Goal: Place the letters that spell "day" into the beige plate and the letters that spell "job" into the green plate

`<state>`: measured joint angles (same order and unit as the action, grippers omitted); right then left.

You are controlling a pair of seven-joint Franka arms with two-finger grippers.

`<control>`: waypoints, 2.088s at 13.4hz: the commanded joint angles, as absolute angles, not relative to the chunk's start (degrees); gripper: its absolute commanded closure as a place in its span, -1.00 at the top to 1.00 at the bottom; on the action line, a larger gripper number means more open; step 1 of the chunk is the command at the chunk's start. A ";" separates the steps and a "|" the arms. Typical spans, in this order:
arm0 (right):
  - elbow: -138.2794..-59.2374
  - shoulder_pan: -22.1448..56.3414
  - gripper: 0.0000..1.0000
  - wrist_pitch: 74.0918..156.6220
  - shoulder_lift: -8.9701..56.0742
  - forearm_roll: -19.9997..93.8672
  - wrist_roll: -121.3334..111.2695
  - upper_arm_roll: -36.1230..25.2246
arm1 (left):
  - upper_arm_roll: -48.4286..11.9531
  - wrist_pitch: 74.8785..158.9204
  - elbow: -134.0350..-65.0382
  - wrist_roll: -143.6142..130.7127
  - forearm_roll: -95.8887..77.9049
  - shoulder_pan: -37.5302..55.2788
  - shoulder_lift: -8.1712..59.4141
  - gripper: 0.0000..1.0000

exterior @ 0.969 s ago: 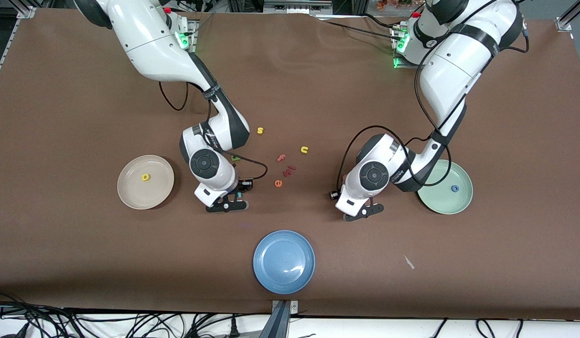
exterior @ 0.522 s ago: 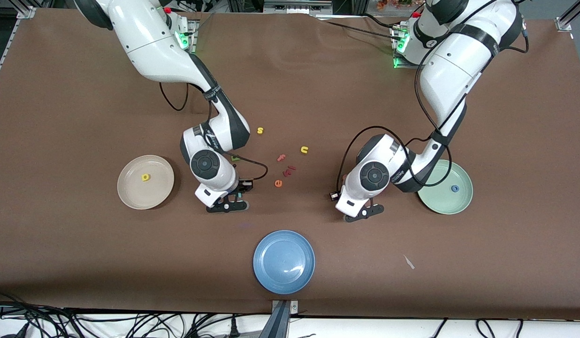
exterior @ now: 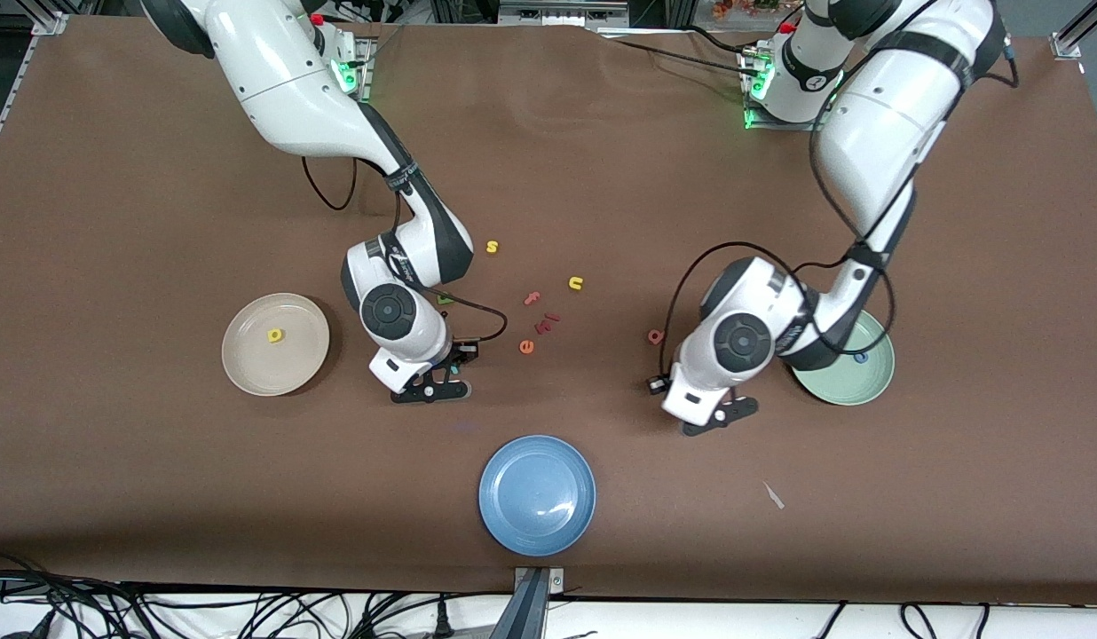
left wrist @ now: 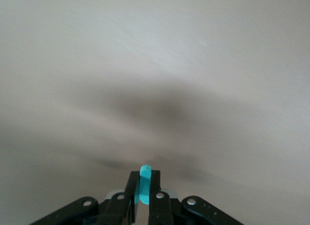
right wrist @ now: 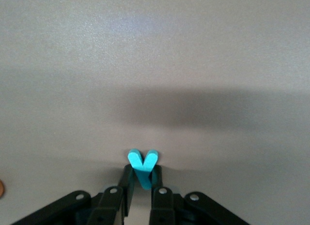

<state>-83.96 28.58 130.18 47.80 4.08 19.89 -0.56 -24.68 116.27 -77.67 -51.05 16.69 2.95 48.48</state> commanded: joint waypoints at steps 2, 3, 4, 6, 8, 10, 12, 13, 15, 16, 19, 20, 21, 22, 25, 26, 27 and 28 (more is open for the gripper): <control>-81.65 28.48 -0.79 129.64 49.13 3.78 19.78 -0.35 | -24.87 105.06 -79.36 -39.24 15.64 -5.51 41.75 -1.00; -81.65 28.48 -0.82 129.64 49.22 3.78 19.78 -0.35 | -24.79 102.77 -79.63 -34.68 15.64 -7.97 41.40 -1.00; -81.65 28.48 -0.83 129.64 49.22 3.78 19.78 -0.35 | -24.79 101.18 -80.06 -29.93 15.64 -10.35 41.40 -1.00; -81.65 28.48 -0.88 129.64 49.22 3.87 19.78 -0.35 | -24.61 100.55 -82.60 -22.97 16.17 -14.40 41.75 -1.00; -81.65 28.48 -0.93 129.64 49.22 3.87 19.78 -0.35 | -24.52 101.07 -83.32 -18.74 16.61 -17.56 43.84 -1.00; -81.65 28.21 -0.94 129.73 49.22 3.95 19.69 -0.35 | -24.17 102.30 -83.41 -16.62 16.61 -19.07 45.96 -0.94; -81.65 28.30 -1.00 129.38 49.04 3.95 19.78 -0.35 | -23.99 102.30 -83.41 -16.61 16.61 -19.77 47.37 -0.34; -81.65 28.21 -1.00 128.16 48.52 3.96 19.69 -0.44 | -23.99 102.30 -83.41 -16.61 16.61 -19.78 47.37 0.54; -80.25 27.43 -1.00 123.25 47.38 4.04 19.42 -0.79 | -24.17 101.87 -83.06 -16.61 16.26 -19.86 46.59 1.00; -79.90 26.55 -1.00 121.83 47.03 4.39 19.51 -0.79 | -24.52 101.60 -82.71 -17.05 16.09 -19.78 45.97 1.00; -81.12 24.88 -1.00 120.68 44.92 4.48 19.95 -1.23 | -28.02 100.73 -82.62 -17.84 15.64 -19.16 42.98 1.00; -81.38 24.79 -1.00 119.28 44.04 4.48 19.78 -2.27 | -30.47 99.68 -82.70 -18.28 15.73 -19.16 42.80 1.00; -81.73 24.79 -1.00 116.92 42.90 4.40 18.73 -3.76 | -32.41 99.76 -82.62 -19.67 15.73 -18.38 42.89 1.00; -81.91 24.70 -1.00 114.28 41.93 4.39 17.24 -5.00 | -33.48 100.10 -82.53 -22.30 15.82 -16.72 42.89 1.00; -85.76 24.70 -1.00 111.27 36.76 4.48 13.45 -8.60 | -33.49 105.53 -83.49 -28.89 16.00 -7.94 43.59 0.98; -87.78 24.70 -1.00 111.18 35.09 4.48 13.01 -9.83 | -33.49 108.34 -84.37 -31.44 16.26 -5.56 44.55 0.98; -90.15 24.70 -1.00 111.53 33.59 4.48 11.18 -10.89 | -33.40 111.85 -85.59 -33.73 16.43 -4.15 45.08 0.97; -91.92 24.70 -1.00 111.71 32.36 4.48 8.90 -12.38 | -33.31 115.19 -87.78 -35.23 16.61 -3.26 45.09 0.97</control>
<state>-85.03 24.60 111.02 37.24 4.15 12.52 -10.59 -34.20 109.91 -84.57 -32.64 16.66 -4.61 44.84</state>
